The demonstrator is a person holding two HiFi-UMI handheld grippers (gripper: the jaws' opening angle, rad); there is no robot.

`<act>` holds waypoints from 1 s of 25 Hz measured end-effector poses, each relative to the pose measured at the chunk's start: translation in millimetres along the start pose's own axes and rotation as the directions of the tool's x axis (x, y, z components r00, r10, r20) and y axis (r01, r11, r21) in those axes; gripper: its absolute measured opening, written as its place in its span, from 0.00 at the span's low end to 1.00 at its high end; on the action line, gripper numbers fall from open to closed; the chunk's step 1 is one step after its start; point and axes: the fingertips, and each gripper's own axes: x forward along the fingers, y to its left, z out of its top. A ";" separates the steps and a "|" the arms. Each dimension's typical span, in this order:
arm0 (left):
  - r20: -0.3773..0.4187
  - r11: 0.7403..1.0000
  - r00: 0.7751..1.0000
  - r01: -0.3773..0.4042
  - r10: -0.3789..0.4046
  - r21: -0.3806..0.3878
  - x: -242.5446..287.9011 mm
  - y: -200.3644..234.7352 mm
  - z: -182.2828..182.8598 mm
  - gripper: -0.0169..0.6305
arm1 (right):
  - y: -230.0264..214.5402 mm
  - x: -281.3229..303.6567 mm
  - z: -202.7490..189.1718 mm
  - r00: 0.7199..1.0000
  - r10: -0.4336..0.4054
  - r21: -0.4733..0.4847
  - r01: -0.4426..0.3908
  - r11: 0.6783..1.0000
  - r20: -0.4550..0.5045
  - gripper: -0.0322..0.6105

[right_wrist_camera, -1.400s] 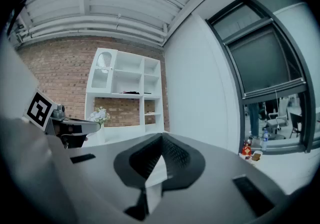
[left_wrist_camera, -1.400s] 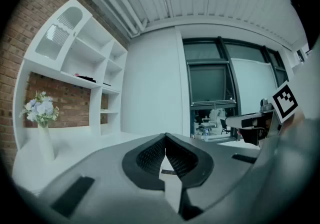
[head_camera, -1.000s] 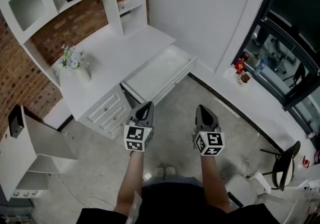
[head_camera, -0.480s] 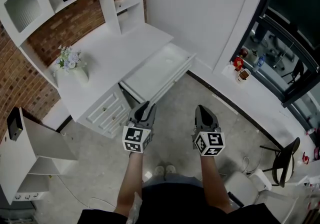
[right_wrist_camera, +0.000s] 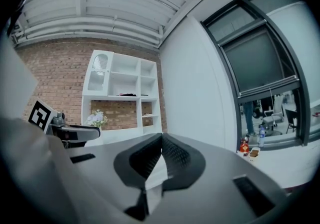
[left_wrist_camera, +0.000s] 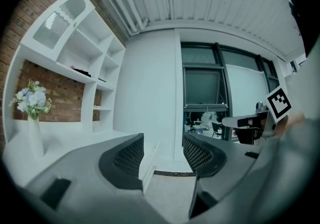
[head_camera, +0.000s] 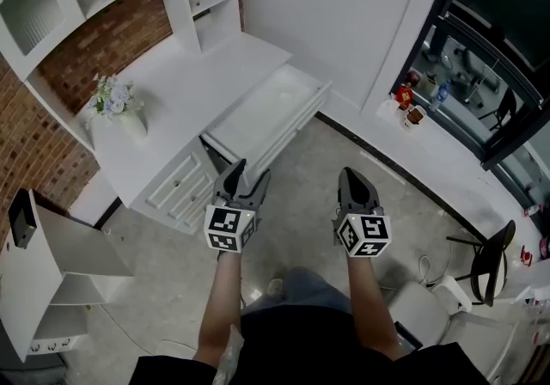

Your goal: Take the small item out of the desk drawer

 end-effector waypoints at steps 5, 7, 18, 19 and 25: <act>0.015 1.000 1.000 0.005 -0.005 0.028 4.3 6.9 7.4 0.36 | -2.9 1.4 6.6 1.000 -0.014 -0.003 0.014 1.000 0.028 0.05; 0.026 1.000 1.000 0.002 -0.003 0.031 9.7 11.3 12.9 0.36 | -6.2 5.9 11.9 0.999 -0.020 -0.003 0.020 1.000 0.041 0.05; -0.002 0.999 1.000 0.005 -0.005 0.040 96.8 41.4 2.7 0.36 | -58.0 89.5 6.6 0.998 -0.037 0.014 0.037 0.999 0.042 0.05; -0.006 0.999 1.000 -0.001 0.001 0.036 109.9 47.4 -0.1 0.36 | -64.7 104.6 3.6 0.999 -0.031 0.016 0.031 0.999 0.037 0.05; -0.040 0.998 0.997 -0.064 0.065 0.024 206.7 92.6 -18.0 0.36 | -109.2 224.3 -7.9 0.999 0.041 0.007 -0.041 0.999 -0.002 0.05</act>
